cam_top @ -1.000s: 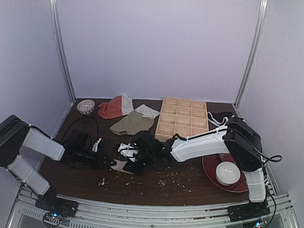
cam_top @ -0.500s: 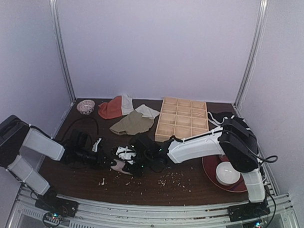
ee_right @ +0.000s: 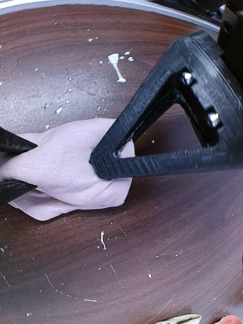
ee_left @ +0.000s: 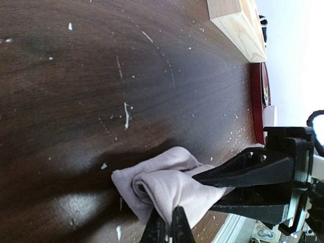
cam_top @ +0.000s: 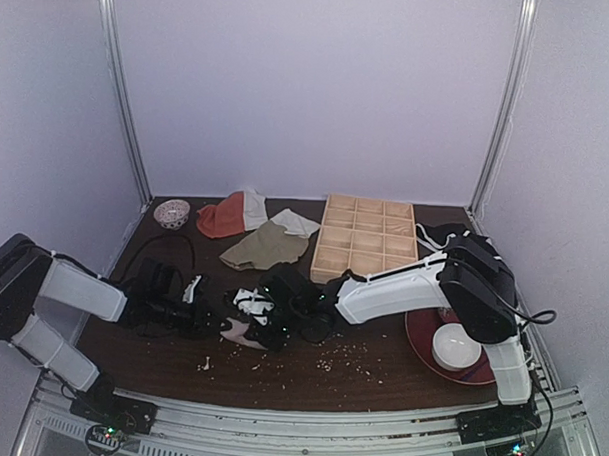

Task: Roll the underwear
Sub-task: Roll the underwear at the center of the board.

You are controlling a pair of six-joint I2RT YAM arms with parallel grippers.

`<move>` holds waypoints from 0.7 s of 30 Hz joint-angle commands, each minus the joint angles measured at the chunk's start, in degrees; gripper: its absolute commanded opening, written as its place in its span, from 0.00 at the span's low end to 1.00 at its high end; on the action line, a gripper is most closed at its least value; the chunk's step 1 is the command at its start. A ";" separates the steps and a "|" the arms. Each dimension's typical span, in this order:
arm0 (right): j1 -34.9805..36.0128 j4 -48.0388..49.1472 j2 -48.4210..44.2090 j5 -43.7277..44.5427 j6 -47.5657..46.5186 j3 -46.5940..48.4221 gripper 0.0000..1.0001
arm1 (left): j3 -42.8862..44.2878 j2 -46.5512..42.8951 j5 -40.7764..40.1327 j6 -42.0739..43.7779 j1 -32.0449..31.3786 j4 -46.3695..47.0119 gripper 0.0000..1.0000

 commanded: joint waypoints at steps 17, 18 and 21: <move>-1.64 3.49 4.75 -8.98 24.34 -2.80 0.00 | 0.47 -28.83 -16.06 -9.76 0.73 -26.89 0.30; -1.77 3.41 4.99 -9.30 24.77 -2.49 0.00 | -0.24 -30.19 -15.94 -10.96 0.75 -27.11 0.30; -1.63 2.43 5.33 -8.65 25.55 -1.76 0.00 | -3.71 -34.68 -15.62 -15.02 0.58 -26.77 0.30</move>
